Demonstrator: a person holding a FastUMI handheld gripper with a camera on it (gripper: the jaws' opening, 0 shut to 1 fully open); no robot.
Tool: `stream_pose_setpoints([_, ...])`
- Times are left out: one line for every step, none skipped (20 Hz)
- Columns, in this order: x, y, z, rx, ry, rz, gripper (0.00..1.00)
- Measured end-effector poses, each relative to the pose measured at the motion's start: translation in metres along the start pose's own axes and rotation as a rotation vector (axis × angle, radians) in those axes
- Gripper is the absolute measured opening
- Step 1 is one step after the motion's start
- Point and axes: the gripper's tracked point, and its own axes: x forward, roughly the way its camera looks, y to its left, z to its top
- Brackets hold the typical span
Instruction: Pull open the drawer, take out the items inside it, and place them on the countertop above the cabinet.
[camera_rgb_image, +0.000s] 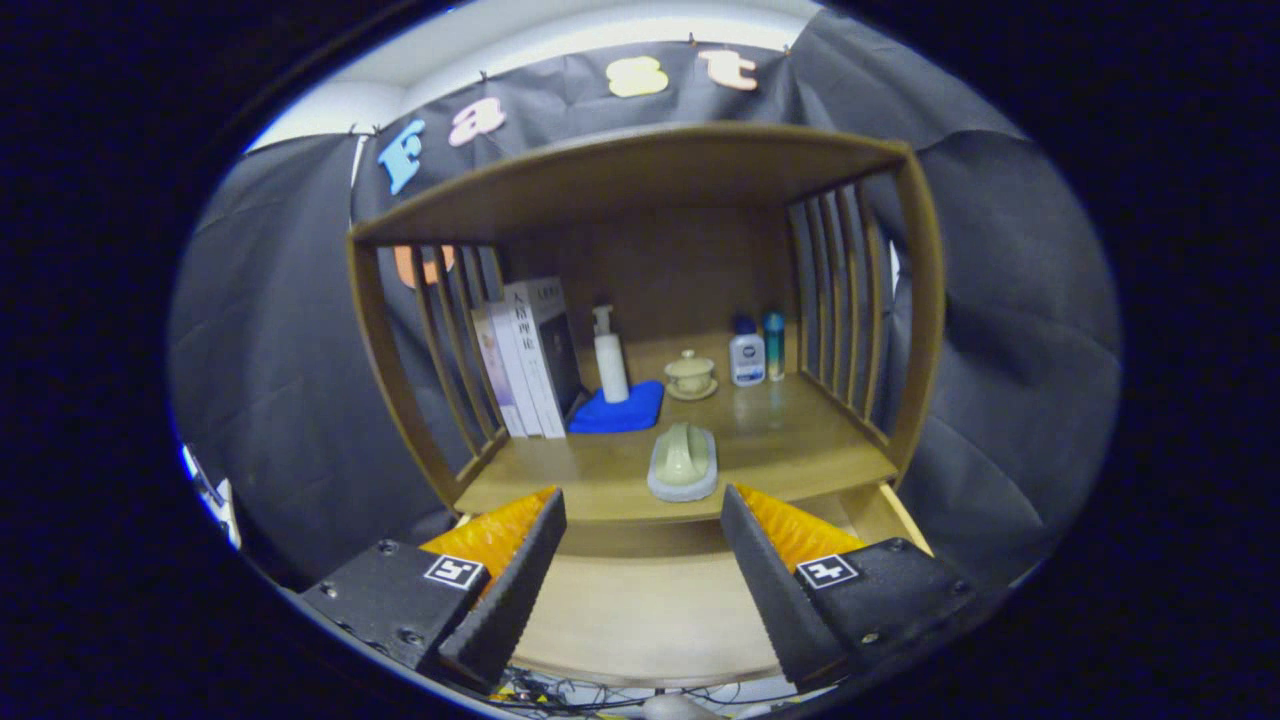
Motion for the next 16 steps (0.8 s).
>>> stream_pose_setpoints([-0.012,0.002,0.003,-0.012,-0.040,0.002,0.99])
stream_pose_setpoints([-0.024,0.002,0.004,-0.023,-0.076,0.005,0.99])
stream_pose_setpoints([-0.035,0.006,0.005,-0.042,-0.112,0.020,0.99])
stream_pose_setpoints([-0.046,0.008,0.005,-0.069,-0.152,0.032,0.99])
stream_pose_setpoints([-0.057,0.006,0.005,-0.084,-0.188,0.026,0.99])
stream_pose_setpoints([-0.066,0.003,0.004,-0.089,-0.221,0.021,1.00])
stream_pose_setpoints([-0.076,0.000,0.003,-0.081,-0.251,0.007,1.00])
stream_pose_setpoints([-0.086,-0.004,0.001,-0.070,-0.278,-0.008,1.00])
stream_pose_setpoints([-0.095,-0.007,0.001,-0.062,-0.306,-0.020,1.00])
stream_pose_setpoints([-0.104,-0.009,0.001,-0.058,-0.333,-0.027,0.99])
stream_pose_setpoints([-0.111,-0.011,0.000,-0.063,-0.356,-0.031,0.99])
stream_pose_setpoints([-0.119,-0.015,-0.003,-0.066,-0.381,-0.040,0.99])
stream_pose_setpoints([-0.125,-0.017,-0.006,-0.068,-0.398,-0.049,0.99])
stream_pose_setpoints([-0.129,-0.018,-0.012,-0.071,-0.405,-0.049,0.99])
stream_pose_setpoints([-0.130,-0.017,-0.019,-0.073,-0.406,-0.039,0.99])
stream_pose_setpoints([-0.130,-0.019,-0.027,-0.071,-0.400,-0.033,0.99])
